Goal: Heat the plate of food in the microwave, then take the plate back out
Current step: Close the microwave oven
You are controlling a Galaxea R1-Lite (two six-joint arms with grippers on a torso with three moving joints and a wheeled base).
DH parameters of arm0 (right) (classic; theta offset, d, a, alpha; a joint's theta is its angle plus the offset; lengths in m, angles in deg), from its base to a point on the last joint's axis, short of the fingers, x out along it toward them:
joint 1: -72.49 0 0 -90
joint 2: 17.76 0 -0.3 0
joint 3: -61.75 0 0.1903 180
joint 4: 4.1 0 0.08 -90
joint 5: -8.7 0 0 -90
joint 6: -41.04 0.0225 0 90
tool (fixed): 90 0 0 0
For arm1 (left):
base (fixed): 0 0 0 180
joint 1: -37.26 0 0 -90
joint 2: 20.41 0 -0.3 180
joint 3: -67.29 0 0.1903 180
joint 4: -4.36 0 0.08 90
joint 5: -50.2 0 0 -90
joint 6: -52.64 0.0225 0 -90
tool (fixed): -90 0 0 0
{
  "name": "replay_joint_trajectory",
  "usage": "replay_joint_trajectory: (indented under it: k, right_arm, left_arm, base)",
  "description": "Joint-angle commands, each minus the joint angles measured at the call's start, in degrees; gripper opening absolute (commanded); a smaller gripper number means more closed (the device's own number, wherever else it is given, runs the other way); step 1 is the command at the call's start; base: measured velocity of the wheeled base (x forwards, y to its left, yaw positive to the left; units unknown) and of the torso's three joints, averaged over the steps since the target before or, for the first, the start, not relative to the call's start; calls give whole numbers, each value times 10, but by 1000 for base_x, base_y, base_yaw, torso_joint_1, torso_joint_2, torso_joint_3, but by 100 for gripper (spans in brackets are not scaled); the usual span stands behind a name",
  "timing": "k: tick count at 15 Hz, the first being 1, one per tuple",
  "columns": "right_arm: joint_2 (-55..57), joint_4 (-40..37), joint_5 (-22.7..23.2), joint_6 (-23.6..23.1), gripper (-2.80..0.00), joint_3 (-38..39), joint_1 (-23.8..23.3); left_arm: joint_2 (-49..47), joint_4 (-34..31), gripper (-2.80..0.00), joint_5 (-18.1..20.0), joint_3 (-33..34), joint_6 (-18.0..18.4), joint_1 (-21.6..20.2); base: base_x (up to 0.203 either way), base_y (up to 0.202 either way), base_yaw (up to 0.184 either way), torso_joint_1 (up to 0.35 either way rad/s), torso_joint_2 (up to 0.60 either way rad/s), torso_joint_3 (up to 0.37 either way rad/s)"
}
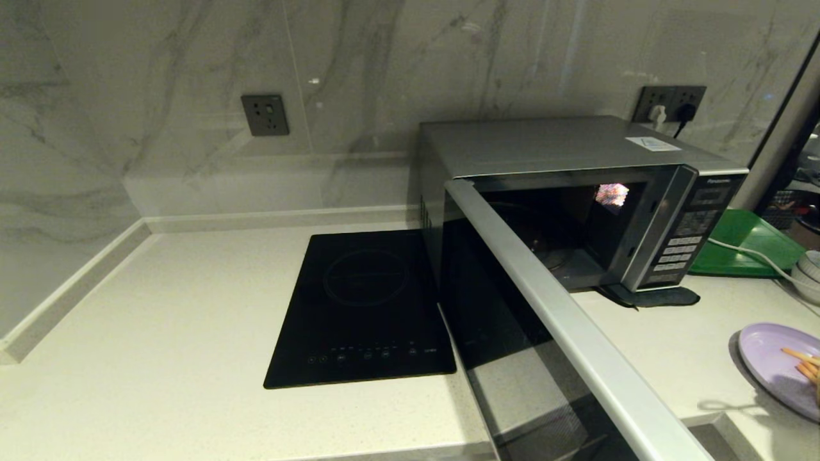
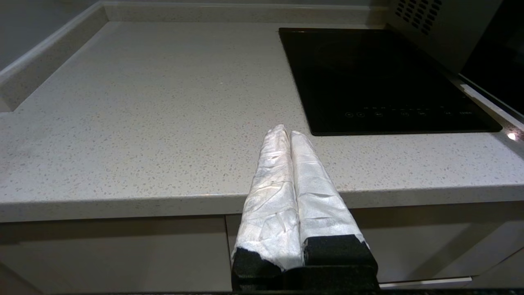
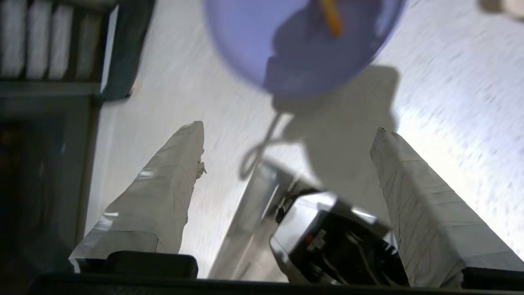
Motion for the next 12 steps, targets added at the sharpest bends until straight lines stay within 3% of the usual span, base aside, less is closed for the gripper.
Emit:
replay_joint_trajectory:
  k: [1,5,6,12]
  right_arm:
    - [-108,-59,2,2,0,-8,67]
    - [-172,-172,-7,9,0,-42,190]
    - [-174,-201,-18,18,-280,-65,220]
    - [-168,-276,-85,75,-280,-210,391]
  left_arm:
    - [0,0,-280,0,0,0,0]
    - [0,0,-280,0,0,0,0]
    - [0,0,-280,1,0,0,0]
    - [0,0,-280,0,0,0,0]
  base:
    - [0,0,0,0,0,0]
    - [0,0,0,0,0,0]
    - [0,0,0,0,0,0]
    - [0,0,0,0,0,0]
